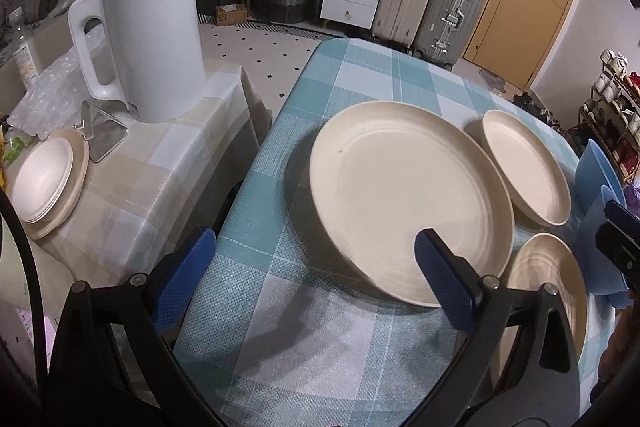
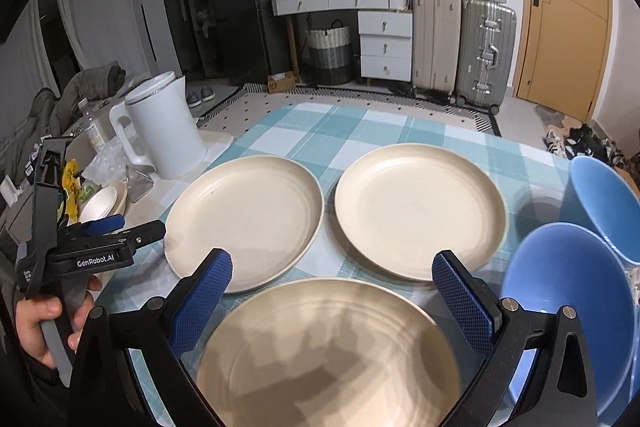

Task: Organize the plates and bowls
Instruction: 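Move both grippers forward toward the rim of the nearest cream plate, then close the left gripper on the cream plate rim while the right gripper grips it too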

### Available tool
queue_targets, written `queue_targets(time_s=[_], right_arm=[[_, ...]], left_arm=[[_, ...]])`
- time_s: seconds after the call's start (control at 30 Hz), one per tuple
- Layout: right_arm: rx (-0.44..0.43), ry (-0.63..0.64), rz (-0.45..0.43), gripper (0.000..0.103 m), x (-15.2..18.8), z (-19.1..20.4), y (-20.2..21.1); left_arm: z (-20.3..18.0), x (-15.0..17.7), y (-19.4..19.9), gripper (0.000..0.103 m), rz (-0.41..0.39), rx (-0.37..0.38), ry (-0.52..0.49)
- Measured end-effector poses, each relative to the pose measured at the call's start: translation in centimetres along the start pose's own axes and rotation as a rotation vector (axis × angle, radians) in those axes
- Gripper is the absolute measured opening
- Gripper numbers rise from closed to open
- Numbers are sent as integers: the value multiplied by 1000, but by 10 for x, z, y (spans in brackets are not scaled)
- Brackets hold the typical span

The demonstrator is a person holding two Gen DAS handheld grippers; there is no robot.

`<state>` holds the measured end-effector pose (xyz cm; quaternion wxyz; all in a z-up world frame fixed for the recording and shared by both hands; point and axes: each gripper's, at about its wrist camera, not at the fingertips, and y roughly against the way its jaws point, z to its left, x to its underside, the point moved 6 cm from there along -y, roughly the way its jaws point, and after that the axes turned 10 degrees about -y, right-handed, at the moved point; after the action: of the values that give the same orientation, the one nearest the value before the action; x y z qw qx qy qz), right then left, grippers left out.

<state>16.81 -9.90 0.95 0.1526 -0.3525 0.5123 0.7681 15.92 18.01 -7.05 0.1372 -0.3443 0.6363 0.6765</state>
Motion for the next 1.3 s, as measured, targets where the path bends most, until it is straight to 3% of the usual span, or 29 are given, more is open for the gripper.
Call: queue_targets(time_s=[0.2,0.77,1.1,1.3], right_arm=[[-6,4,50,98,2,5,-29],[-57,4,168,77,5,24,-96],[-63,-22,209,50,9,22,-122],[-66,-32,208,34,8,24,-125]], left_arm=[[-2,5,-12,96,18,7,0],[3,14,-28,72,54,50,41],[-1,14,-31,56,49,60,33],[-8,13,-32,36,38,120,32]])
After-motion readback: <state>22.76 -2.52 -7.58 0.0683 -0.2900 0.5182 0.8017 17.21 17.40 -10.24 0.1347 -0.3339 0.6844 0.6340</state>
